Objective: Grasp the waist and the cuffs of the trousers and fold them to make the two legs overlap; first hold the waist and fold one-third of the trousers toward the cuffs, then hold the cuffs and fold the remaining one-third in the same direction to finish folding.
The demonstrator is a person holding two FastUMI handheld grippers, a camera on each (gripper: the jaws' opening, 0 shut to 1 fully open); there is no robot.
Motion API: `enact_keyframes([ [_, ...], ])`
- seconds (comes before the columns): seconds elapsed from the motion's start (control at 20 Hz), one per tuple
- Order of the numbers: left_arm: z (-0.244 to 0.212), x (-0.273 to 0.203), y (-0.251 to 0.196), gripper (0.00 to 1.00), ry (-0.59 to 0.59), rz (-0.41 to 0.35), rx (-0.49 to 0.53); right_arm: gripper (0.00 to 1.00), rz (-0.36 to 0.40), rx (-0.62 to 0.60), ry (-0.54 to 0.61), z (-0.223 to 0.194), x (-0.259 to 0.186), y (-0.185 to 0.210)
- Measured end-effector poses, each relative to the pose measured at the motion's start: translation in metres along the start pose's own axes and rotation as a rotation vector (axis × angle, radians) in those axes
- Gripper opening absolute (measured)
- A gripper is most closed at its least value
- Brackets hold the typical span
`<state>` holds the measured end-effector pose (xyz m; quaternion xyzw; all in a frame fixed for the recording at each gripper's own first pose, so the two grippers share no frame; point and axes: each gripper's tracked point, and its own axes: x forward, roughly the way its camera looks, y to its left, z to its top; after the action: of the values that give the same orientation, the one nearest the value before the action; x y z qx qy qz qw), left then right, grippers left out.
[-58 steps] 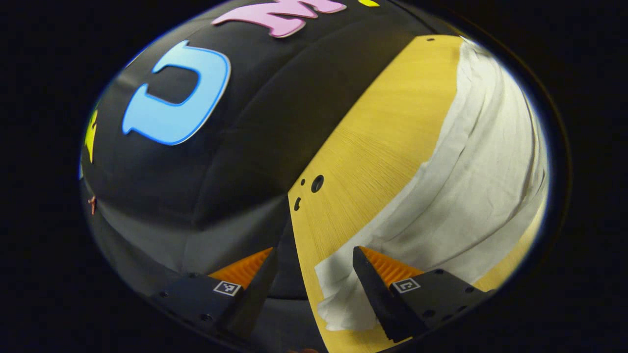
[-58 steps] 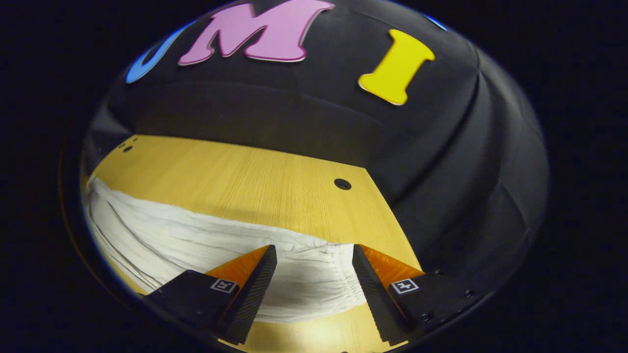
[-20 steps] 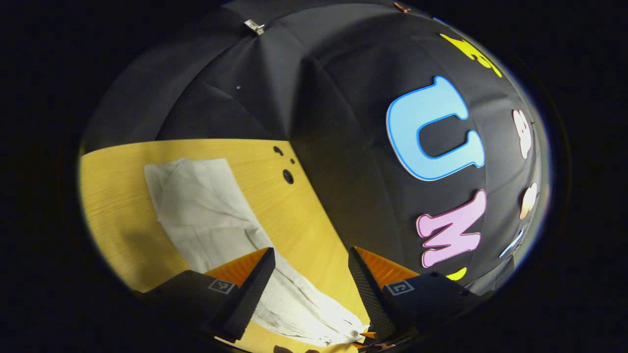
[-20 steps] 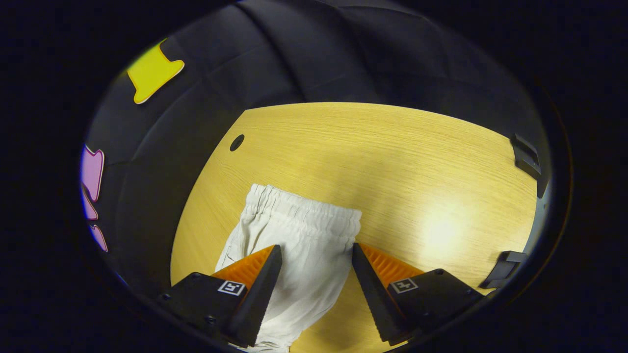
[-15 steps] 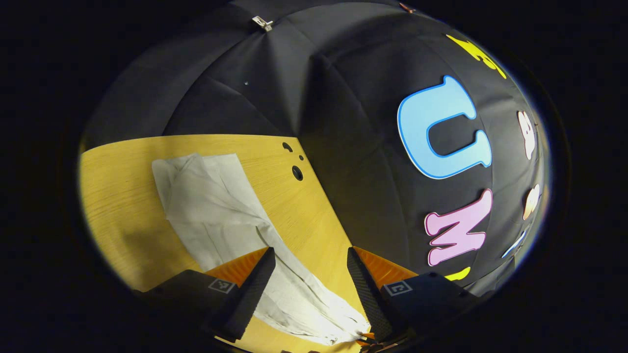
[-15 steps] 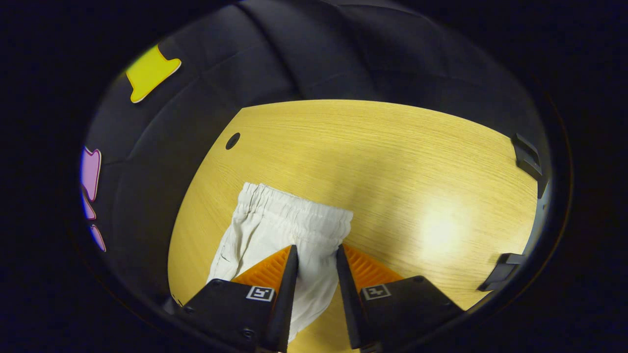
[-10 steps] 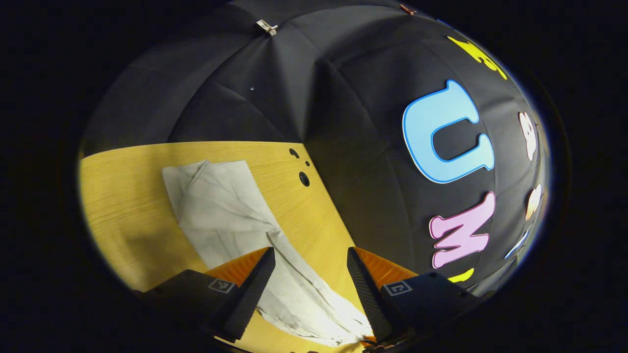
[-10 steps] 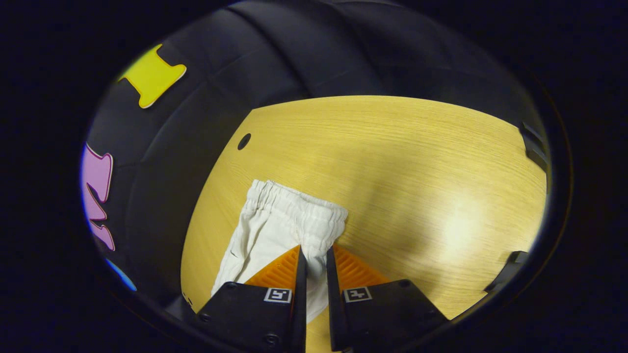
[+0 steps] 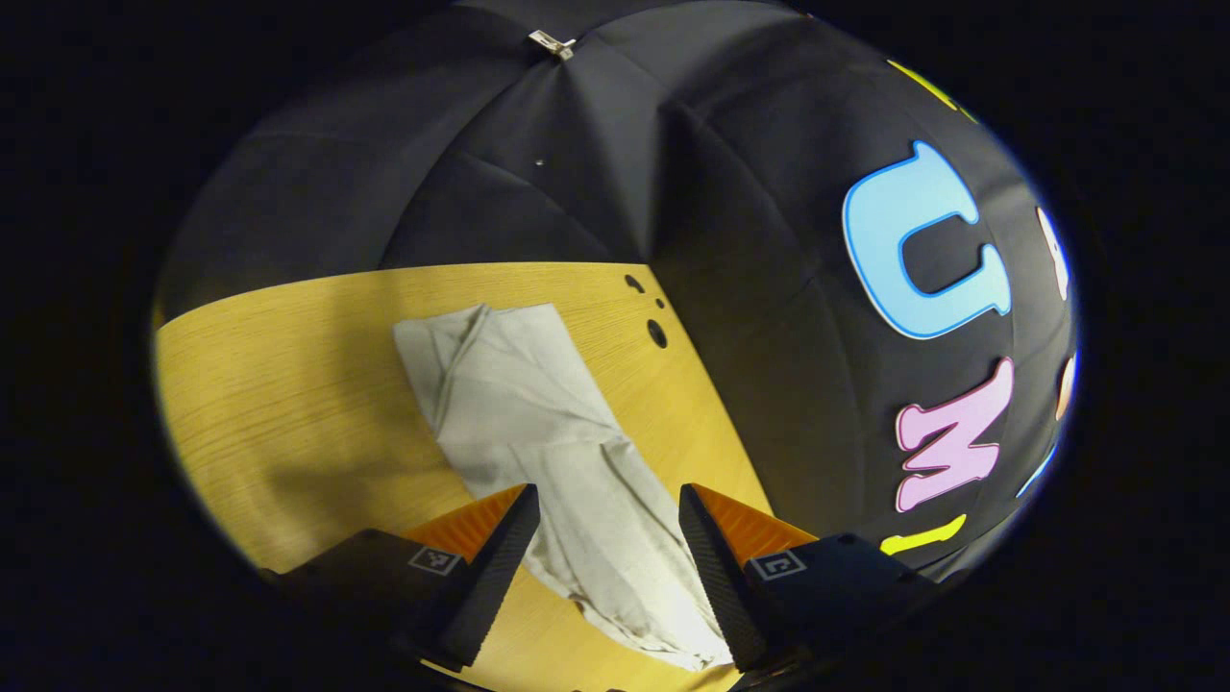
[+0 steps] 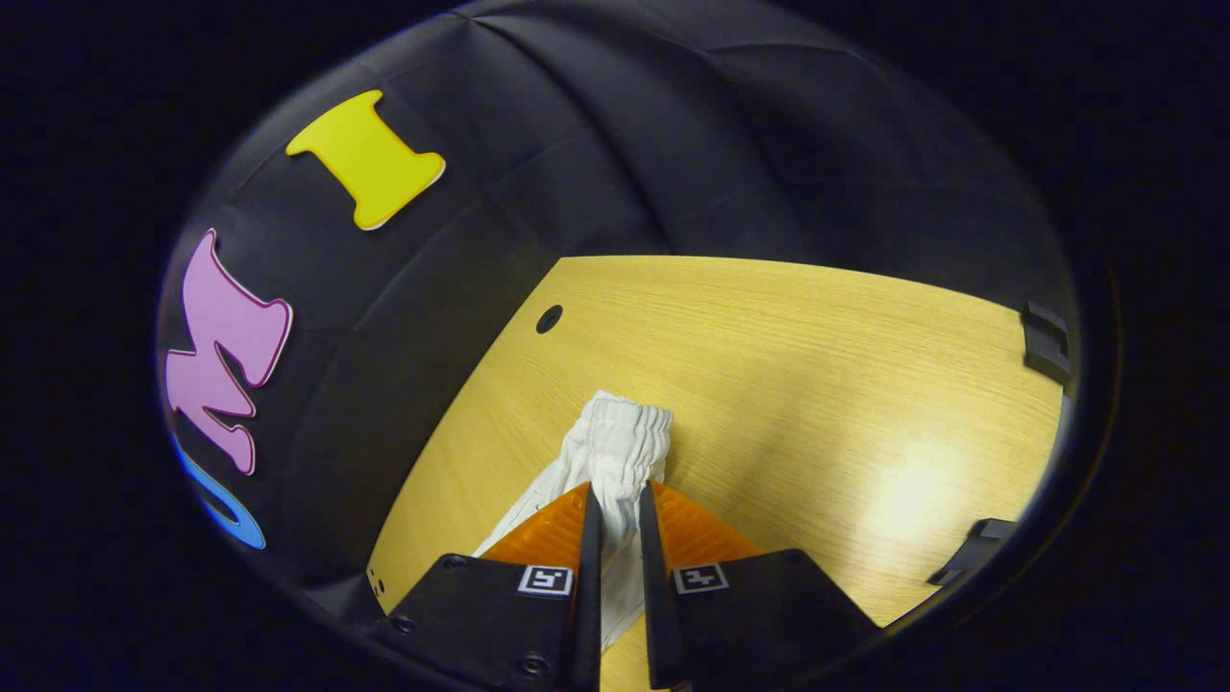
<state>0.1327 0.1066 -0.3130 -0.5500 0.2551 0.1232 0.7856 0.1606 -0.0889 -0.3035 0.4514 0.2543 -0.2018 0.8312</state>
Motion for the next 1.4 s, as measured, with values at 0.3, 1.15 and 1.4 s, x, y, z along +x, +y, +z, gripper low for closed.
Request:
enact_keyframes([
  [0.3, -0.002, 0.003, 0.038, 0.92, 0.008, 0.14, 0.006, 0.23, 0.073, -0.013, -0.034, 0.01, -0.013, 0.038],
  [1.15, -0.004, 0.048, 0.047, 0.87, 0.021, 0.24, 0.08, 0.28, 0.042, 0.004, 0.006, 0.002, -0.019, 0.047],
  [1.4, -0.004, 0.047, 0.047, 0.86, 0.017, 0.247, 0.08, 0.82, -0.178, 0.087, 0.074, -0.022, -0.021, -0.031],
])
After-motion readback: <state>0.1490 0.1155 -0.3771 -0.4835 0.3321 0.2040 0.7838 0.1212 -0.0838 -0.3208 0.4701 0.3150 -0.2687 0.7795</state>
